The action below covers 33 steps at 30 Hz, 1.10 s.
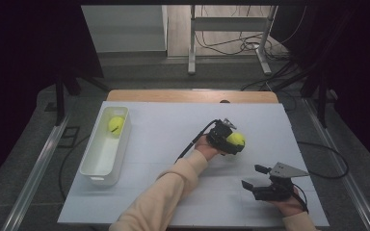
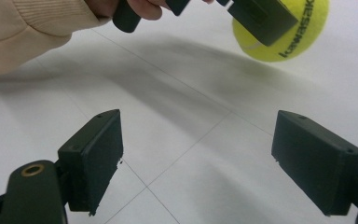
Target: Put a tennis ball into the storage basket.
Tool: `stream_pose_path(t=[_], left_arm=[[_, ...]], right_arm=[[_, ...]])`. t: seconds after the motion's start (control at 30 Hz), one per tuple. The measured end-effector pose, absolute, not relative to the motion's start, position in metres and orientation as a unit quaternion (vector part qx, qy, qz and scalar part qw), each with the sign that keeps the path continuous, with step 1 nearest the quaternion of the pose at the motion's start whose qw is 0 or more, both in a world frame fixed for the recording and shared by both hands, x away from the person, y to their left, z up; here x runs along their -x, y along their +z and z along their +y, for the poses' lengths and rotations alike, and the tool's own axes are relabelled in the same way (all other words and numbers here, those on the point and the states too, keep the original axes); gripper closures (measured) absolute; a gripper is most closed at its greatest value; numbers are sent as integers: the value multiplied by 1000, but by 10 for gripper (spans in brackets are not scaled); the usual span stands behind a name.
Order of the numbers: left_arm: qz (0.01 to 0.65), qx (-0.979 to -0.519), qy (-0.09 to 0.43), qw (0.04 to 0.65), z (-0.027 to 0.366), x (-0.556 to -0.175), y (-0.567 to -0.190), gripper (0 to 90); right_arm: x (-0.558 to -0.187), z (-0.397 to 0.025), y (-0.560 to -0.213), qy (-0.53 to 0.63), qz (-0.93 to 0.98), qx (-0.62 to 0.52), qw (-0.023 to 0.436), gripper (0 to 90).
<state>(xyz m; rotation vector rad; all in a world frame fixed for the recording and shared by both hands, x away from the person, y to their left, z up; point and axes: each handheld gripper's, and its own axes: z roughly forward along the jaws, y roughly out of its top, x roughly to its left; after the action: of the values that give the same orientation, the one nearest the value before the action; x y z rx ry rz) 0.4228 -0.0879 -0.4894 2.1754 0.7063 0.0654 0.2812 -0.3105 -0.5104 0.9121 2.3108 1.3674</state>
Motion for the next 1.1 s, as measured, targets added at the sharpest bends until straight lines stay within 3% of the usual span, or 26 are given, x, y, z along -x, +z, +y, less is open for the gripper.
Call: stream_pose_path(t=[1.1], left_arm=[[280,-859,34,427,-66,-410,-484,262]], right_arm=[[-281,-310,-510,475,806,-319,153,168]])
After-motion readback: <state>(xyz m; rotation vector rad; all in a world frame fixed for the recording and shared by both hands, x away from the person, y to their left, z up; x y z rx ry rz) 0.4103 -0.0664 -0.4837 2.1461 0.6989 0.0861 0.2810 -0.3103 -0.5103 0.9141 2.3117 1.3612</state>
